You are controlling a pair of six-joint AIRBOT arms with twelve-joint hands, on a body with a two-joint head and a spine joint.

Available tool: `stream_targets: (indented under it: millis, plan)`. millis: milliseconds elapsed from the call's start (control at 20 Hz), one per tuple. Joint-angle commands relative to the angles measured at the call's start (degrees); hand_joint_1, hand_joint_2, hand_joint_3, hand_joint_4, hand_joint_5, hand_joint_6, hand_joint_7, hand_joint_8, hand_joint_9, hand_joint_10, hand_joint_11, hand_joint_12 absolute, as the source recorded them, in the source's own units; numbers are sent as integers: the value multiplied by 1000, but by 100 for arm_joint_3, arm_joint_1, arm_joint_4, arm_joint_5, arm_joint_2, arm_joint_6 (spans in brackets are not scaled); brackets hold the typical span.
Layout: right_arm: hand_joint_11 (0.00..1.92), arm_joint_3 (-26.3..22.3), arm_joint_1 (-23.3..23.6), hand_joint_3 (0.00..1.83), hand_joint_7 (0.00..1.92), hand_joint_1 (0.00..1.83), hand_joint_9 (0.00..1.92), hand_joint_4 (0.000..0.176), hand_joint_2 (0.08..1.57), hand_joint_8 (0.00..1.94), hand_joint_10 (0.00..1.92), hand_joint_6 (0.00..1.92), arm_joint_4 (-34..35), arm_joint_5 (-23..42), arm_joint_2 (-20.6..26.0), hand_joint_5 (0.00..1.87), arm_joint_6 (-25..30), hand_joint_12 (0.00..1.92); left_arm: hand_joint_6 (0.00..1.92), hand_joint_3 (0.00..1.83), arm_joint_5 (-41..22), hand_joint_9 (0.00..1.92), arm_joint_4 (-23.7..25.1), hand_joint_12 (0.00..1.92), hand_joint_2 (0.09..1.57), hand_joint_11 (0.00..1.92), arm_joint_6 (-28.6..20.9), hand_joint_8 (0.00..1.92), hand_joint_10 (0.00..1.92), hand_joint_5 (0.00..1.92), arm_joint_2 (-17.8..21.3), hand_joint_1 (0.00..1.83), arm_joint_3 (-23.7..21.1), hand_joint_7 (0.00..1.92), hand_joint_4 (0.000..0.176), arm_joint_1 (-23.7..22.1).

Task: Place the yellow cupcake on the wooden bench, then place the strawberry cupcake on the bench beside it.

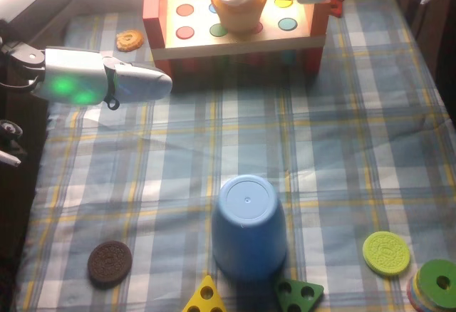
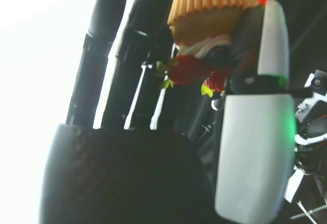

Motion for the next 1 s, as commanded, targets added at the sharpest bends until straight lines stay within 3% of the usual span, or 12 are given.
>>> stream_targets:
  millis: [0,100,150,250,300,350,450,550,700,850,900,950]
  plan:
    - [920,37,103,2,1520,1293,1151,0,984,82,1112,496,158,480,-3,1220,8,1558,5,6,-695,138,75,0,804,0,-44,0,4,16,9,823,14,93,176,-74]
    - [916,63,103,0,1540,1297,1145,0,969,59,975,168,158,470,-35,1370,8,1470,2,7,-682,138,77,0,808,0,-44,2,4,11,8,822,14,99,176,-74]
    - [965,77,103,8,1391,1300,1194,0,976,425,955,35,155,470,-51,1412,8,1531,0,12,-680,134,77,0,819,0,-44,0,2,8,9,802,15,94,176,-75]
    - [850,107,103,0,1344,1289,1182,0,981,485,740,9,148,468,-102,1440,8,1388,0,10,-680,107,81,0,821,0,-44,0,0,3,9,821,17,75,176,-75]
    - [764,117,103,11,1392,1285,1195,0,971,331,549,201,148,468,-126,1378,8,1307,0,8,-680,103,82,0,820,0,-44,1,0,0,9,827,17,76,176,-75]
    - [763,129,103,11,1433,1378,1101,0,1003,70,941,532,143,468,-145,1196,8,1281,0,5,-680,113,85,0,815,0,-44,2,5,0,8,835,18,76,176,-77]
    - [803,150,103,1,1504,1284,1151,2,981,52,738,461,140,468,-195,1263,8,1416,0,0,-683,128,93,0,807,0,-44,9,10,0,8,851,18,96,176,-80]
    - [1085,164,103,0,1259,1302,1161,0,1005,748,1473,88,140,468,-244,1355,8,1848,0,0,-679,138,96,0,799,0,-44,8,12,0,6,851,21,100,176,-81]
    - [1216,176,103,3,1155,1298,1167,0,1026,982,1884,18,140,468,-290,1369,8,1920,0,0,-669,144,96,0,788,0,-44,8,12,0,0,869,24,107,176,-83]
    - [1126,179,139,0,1128,1279,1066,0,1024,1043,1881,48,143,471,-295,1377,8,1921,0,0,-647,150,96,0,797,0,-43,7,12,0,-3,859,31,109,176,-83]
    - [999,179,152,0,1182,1291,1032,0,1014,889,1702,50,144,474,-297,1389,8,1920,0,1,-643,153,96,0,801,0,-43,10,13,0,-7,851,36,118,176,-83]
    - [875,179,170,0,1198,1289,1011,0,1009,828,1396,51,144,487,-299,1398,8,1748,0,3,-639,157,96,0,805,0,-43,11,13,0,-12,837,40,124,176,-88]
